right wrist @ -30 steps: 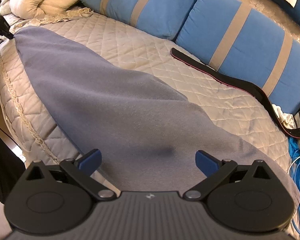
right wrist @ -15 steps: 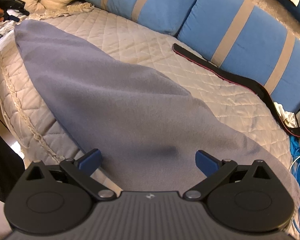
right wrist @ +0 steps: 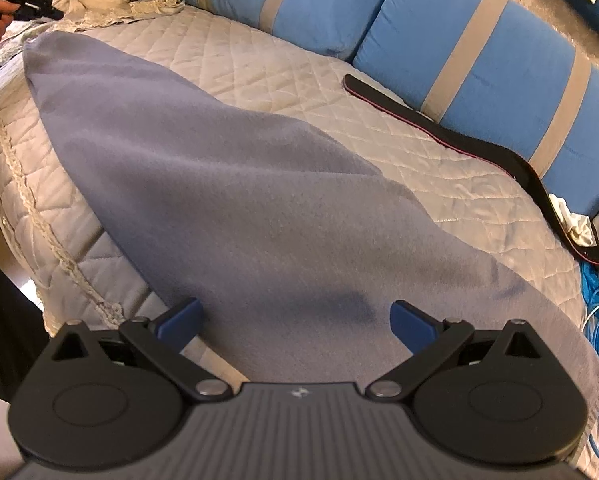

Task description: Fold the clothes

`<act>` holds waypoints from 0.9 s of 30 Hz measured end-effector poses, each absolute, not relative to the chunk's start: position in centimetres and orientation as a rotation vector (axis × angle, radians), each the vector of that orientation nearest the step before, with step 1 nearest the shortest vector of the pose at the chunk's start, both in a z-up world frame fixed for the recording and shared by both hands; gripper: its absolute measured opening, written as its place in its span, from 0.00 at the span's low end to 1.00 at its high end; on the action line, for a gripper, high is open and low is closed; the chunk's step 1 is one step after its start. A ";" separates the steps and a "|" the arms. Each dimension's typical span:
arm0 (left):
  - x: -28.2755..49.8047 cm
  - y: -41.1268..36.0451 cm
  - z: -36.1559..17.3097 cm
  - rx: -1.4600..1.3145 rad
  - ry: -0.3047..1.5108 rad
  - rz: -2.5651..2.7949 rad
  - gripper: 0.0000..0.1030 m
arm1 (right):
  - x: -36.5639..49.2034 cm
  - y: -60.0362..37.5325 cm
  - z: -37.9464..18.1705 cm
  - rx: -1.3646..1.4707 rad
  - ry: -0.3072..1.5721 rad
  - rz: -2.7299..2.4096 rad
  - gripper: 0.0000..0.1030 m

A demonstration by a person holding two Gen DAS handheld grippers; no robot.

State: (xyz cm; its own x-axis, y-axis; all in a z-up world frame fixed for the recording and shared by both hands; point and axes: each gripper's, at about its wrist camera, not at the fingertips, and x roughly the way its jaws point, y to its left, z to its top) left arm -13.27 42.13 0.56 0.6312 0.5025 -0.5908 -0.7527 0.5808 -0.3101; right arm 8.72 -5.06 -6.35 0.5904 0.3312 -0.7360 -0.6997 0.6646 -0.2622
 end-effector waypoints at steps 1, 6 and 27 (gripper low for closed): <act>-13.2 42.5 0.3 -0.606 0.497 0.761 0.03 | 8.7 -5.0 -6.3 -0.580 0.705 0.643 1.00; -13.0 43.7 -0.9 -0.708 0.543 0.736 0.27 | 8.6 -5.1 -6.4 -0.584 0.704 0.645 1.00; -13.2 41.8 0.6 -0.573 0.434 0.748 0.06 | 8.6 -5.0 -6.5 -0.588 0.706 0.642 1.00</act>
State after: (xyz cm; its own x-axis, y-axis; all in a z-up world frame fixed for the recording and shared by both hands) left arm -13.20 41.76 0.55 0.6584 0.5075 -0.5559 -0.7345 0.5945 -0.3272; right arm 8.57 -5.03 -6.49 0.5904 0.3285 -0.7372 -0.7024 0.6591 -0.2688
